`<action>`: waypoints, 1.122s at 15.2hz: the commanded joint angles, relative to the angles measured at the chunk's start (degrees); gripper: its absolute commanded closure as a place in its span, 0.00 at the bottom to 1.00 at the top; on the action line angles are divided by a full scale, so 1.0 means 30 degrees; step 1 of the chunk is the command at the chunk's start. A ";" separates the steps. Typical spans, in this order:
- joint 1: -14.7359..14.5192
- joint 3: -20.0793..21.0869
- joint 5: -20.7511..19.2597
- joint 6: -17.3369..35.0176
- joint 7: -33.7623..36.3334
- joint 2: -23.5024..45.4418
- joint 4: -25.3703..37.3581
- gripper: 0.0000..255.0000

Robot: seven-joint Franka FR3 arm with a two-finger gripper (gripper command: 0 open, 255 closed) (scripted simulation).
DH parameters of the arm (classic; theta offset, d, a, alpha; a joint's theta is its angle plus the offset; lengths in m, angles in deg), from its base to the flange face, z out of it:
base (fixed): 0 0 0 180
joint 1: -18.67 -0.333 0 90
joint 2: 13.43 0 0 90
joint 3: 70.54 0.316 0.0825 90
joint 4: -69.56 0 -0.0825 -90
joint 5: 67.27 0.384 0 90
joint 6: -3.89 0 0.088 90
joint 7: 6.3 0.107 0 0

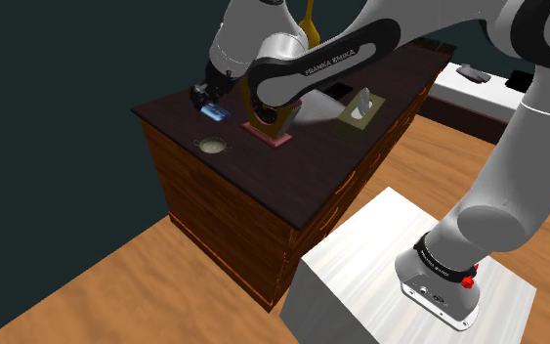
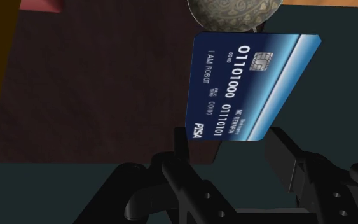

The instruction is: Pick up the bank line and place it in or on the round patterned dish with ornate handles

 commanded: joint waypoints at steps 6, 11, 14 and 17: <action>-0.0506 -0.0658 -0.1620 0.1206 0.1422 0.0947 -0.0450 1.00; -0.0942 -0.1281 -0.2868 0.2094 0.2526 0.1638 -0.0750 1.00; -0.1325 -0.1818 -0.3827 0.2712 0.3389 0.2177 -0.0887 1.00; -0.1330 -0.1823 -0.3823 0.2713 0.3386 0.2176 -0.0888 1.00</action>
